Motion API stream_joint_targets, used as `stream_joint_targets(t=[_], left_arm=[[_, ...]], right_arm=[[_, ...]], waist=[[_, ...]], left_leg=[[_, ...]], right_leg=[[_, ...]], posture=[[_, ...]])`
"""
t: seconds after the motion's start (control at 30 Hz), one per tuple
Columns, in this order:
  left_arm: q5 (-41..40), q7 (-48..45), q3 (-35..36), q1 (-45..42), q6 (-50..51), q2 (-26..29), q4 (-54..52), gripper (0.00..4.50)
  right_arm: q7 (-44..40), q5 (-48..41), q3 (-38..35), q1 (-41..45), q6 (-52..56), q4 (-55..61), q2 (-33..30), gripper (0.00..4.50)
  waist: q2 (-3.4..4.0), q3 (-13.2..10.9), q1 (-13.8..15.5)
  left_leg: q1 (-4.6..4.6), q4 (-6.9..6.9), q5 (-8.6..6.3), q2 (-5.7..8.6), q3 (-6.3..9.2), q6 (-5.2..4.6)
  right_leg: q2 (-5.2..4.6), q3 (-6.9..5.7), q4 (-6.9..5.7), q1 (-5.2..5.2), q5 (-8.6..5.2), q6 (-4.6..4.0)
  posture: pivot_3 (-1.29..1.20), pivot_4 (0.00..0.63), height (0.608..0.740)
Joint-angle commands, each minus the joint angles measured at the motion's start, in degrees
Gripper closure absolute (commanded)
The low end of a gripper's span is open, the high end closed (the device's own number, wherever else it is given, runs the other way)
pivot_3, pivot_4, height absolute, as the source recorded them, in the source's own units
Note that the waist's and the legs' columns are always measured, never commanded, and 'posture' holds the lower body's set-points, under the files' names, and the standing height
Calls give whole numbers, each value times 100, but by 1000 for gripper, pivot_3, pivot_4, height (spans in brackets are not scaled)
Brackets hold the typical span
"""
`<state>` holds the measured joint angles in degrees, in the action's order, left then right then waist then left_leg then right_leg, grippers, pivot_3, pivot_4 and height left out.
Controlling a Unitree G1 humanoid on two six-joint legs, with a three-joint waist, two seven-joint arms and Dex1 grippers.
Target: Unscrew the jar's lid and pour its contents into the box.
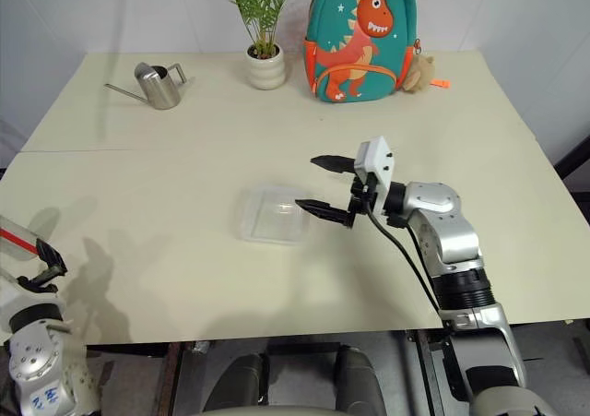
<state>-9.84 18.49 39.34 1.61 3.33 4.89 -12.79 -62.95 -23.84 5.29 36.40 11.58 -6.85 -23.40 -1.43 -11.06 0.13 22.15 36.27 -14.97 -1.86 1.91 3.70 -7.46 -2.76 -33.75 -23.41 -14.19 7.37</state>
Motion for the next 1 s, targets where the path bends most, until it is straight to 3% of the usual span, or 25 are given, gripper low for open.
stream_joint_targets(t=[0.03, 0.17, 0.4, 0.77, 1.0], left_arm=[[156, 559, 126, -318, -167, -16, 163, 10], [150, 1036, 170, -841, -277, -2, 611, 10], [341, 1266, 23, -1500, -249, 498, 1463, 10], [492, 1712, 83, -1804, 16, 874, 1662, 10], [510, 1877, 131, -2213, -208, 1334, 2568, 10]], right_arm=[[73, -60, 53, 139, 126, 324, 123, 0], [194, -67, 68, 123, 241, 466, 221, 0], [420, -165, 59, 30, 732, 975, 204, 0], [670, -252, 11, -178, 1087, 1396, 236, 0], [768, -277, 14, -248, 1073, 1427, 253, 0]], waist=[[-1, 0, -5], [-2, 1, -1], [-6, 3, -10], [-7, 4, -14], [-8, 4, -14]], left_leg=[[2, -1, 0, 0, 0, 0], [5, -7, -4, 0, 0, 4], [5, -7, -5, 0, -2, 5], [6, -12, -7, -1, -3, 9], [4, -10, -6, -1, -3, 10]], right_leg=[[0, 0, -1, -2, 1, 2], [0, 0, 0, -6, 2, 4], [2, -1, 1, -8, 3, 5], [1, -1, -2, -9, 4, 7], [1, -1, -1, -9, 4, 7]], posture=[[0, 150, 740], [0, 150, 740], [0, 150, 740], [0, 150, 740], [0, 150, 740]])
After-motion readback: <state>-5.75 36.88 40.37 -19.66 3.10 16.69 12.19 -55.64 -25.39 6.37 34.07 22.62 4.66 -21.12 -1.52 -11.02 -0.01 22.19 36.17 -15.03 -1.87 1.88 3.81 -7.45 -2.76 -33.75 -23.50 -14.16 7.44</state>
